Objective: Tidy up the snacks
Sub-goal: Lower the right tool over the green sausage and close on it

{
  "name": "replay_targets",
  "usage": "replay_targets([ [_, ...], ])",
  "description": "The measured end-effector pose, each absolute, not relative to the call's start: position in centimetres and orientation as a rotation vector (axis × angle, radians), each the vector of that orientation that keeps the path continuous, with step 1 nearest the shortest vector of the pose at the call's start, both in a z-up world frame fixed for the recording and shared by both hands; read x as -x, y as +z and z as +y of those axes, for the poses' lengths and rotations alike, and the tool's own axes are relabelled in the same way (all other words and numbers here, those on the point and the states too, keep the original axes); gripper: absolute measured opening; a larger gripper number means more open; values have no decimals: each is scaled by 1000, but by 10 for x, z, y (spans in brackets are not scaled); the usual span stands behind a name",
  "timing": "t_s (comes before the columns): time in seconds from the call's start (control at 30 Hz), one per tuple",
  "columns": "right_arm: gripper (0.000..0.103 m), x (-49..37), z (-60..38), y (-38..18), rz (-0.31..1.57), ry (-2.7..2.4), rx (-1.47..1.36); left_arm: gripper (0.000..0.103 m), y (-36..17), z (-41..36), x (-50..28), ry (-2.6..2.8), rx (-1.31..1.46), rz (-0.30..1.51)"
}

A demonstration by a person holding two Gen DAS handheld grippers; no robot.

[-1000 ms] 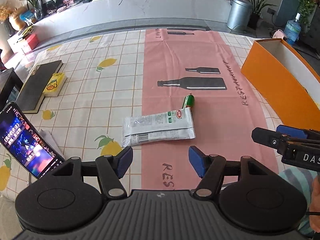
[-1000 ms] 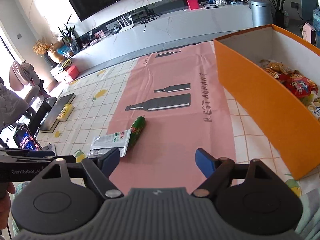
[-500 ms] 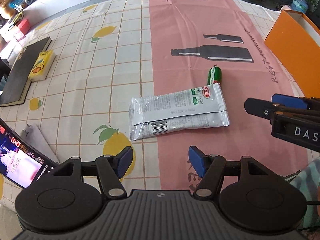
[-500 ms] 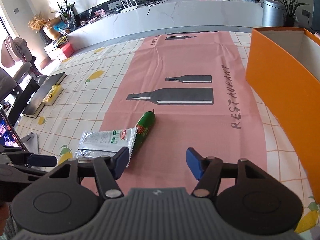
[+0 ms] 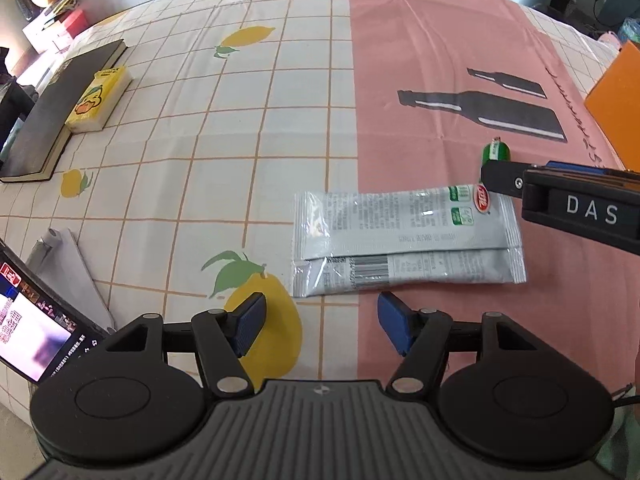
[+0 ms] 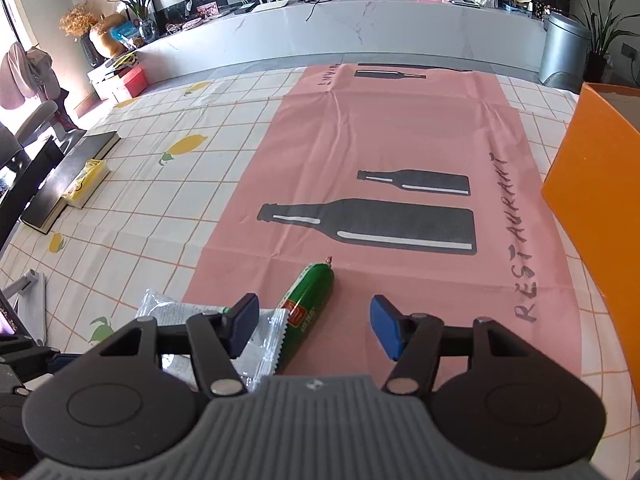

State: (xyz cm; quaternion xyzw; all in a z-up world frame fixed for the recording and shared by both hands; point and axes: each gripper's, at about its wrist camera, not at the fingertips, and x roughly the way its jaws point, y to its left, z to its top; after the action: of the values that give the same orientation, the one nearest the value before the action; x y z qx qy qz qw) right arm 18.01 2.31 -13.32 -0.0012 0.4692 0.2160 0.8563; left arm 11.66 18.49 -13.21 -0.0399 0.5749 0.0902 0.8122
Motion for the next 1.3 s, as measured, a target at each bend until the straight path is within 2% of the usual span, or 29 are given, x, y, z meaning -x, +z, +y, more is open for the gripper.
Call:
replay_targets([
  [0.33, 57, -199, 34, -146, 978, 441, 18, 72, -135, 199, -135, 263, 150, 1140],
  [0.4, 45, -200, 32, -147, 972, 427, 39, 71, -135, 202, -139, 280, 171, 1122],
  [0.47, 45, -202, 25, -148, 973, 425, 42, 70, -135, 205, -142, 288, 195, 1103],
  [0.57, 33, -203, 16, -150, 973, 396, 67, 70, -135, 206, -145, 286, 238, 1072],
  [0.6, 33, -203, 14, -150, 968, 384, 79, 71, -134, 206, -146, 279, 261, 1060],
  [0.73, 33, -205, 7, -151, 969, 387, 55, 78, -135, 204, -150, 253, 327, 1030],
  [0.93, 35, -202, 1, -144, 968, 394, 6, 79, -129, 205, -147, 255, 368, 1002],
  [1.13, 43, -180, -6, -128, 960, 399, -1, 79, -124, 194, -135, 196, 341, 1060],
  [1.2, 54, -171, -12, -124, 966, 355, -10, 79, -122, 190, -130, 192, 323, 1070],
  [1.3, 60, -157, -26, -119, 981, 294, -67, 79, -120, 188, -126, 190, 305, 1089],
])
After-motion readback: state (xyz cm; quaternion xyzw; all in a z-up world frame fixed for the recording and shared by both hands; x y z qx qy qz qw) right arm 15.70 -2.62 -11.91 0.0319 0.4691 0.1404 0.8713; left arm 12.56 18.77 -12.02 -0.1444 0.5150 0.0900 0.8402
